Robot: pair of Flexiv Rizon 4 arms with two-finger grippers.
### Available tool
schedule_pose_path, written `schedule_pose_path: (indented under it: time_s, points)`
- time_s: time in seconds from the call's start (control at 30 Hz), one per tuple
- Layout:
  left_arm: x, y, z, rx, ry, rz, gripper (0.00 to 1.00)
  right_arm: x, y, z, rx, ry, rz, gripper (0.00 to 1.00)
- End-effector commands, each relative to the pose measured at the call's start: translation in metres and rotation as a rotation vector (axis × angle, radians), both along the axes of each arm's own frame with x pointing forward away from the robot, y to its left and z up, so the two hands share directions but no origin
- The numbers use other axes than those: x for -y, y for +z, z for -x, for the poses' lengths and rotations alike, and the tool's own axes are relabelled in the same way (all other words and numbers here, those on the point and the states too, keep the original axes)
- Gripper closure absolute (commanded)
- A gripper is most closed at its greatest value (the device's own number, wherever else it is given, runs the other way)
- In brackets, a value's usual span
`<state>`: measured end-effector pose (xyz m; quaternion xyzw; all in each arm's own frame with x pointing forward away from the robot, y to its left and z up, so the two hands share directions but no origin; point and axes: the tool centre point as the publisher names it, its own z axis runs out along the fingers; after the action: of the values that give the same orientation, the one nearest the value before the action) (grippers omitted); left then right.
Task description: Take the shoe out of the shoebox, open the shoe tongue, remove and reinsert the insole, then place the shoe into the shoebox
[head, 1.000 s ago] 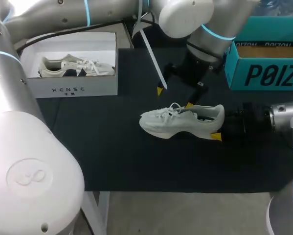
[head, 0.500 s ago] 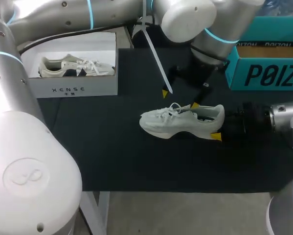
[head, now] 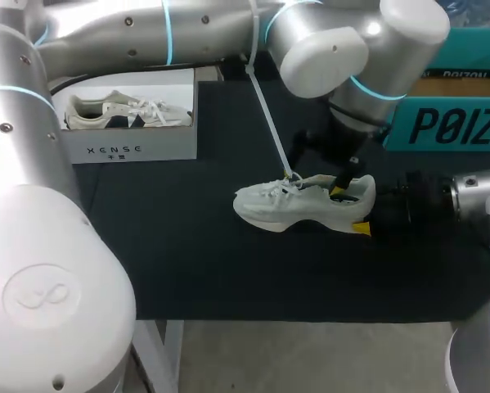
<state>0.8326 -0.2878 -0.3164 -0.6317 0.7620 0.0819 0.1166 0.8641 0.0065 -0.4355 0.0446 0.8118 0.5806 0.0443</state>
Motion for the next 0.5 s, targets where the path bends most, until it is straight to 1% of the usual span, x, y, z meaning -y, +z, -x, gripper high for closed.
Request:
schedule_pose_path:
  time_s: [0.03,0.2,0.3,0.4,0.5]
  points:
    - [0.014,-0.009,-0.009,-0.015,0.025,-0.007,0.0,-0.003,-0.004,0.001,-0.001,-0.001,0.004,1.0]
    - [0.021,-0.013,-0.014,-0.002,0.06,-0.014,0.0,-0.003,-0.004,0.001,-0.001,-0.001,0.004,1.0]
    - [0.024,-0.02,-0.012,0.012,0.085,-0.037,0.0,-0.003,-0.004,0.001,-0.001,-0.001,0.004,1.0]
    - [0.027,-0.03,-0.011,-0.002,0.116,-0.038,0.0,-0.003,-0.004,0.001,-0.001,-0.001,0.004,1.0]
    - [0.026,-0.034,-0.008,-0.002,0.14,-0.046,0.0,-0.003,-0.004,0.001,-0.001,-0.001,0.004,1.0]
